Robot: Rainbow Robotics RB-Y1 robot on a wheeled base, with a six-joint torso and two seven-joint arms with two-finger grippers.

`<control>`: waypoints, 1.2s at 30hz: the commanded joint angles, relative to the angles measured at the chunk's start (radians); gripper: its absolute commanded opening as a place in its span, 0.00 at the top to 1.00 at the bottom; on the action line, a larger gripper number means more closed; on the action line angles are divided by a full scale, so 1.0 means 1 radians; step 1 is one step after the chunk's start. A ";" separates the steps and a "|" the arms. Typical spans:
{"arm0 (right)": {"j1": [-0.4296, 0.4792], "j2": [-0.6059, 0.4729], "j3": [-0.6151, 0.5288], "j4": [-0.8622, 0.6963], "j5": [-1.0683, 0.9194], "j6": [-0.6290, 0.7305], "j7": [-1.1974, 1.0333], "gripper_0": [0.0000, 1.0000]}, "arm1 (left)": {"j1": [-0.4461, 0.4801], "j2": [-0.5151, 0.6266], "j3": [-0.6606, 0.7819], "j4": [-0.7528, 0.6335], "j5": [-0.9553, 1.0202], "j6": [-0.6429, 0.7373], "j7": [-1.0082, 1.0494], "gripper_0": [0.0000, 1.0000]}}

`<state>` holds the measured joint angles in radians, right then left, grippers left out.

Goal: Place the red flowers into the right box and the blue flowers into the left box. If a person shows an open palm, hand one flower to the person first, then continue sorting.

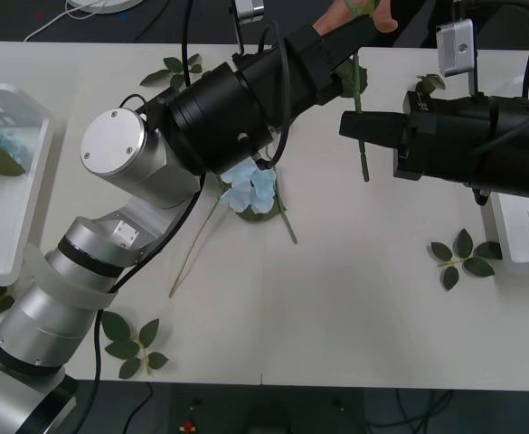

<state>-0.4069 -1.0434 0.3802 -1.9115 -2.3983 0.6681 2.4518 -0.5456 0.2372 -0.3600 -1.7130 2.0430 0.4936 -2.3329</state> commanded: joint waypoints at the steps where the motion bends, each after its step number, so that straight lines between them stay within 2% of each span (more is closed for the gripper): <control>1: -0.036 0.022 0.005 -0.011 -0.013 -0.002 -0.020 1.00 | -0.047 -0.018 -0.010 -0.037 0.011 -0.009 -0.057 0.00; 18: -0.033 0.022 -0.003 -0.011 -0.028 -0.013 -0.004 1.00 | -0.047 -0.018 -0.010 -0.037 0.011 -0.009 -0.057 0.00; 26: 0.042 0.034 -0.147 -0.011 -0.013 -0.032 0.032 1.00 | -0.047 -0.018 -0.010 -0.037 0.011 -0.009 -0.057 0.00; 30: 0.080 0.069 -0.245 -0.011 0.071 -0.051 0.049 1.00 | -0.047 -0.018 -0.010 -0.037 0.011 -0.009 -0.057 0.00; 36: 0.094 0.126 -0.300 -0.011 0.225 -0.154 0.065 1.00 | -0.047 -0.018 -0.010 -0.037 0.011 -0.009 -0.057 0.00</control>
<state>-0.3176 -0.9567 0.1075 -1.9110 -2.2324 0.5596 2.4782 -0.5456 0.2372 -0.3600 -1.7130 2.0430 0.4930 -2.3331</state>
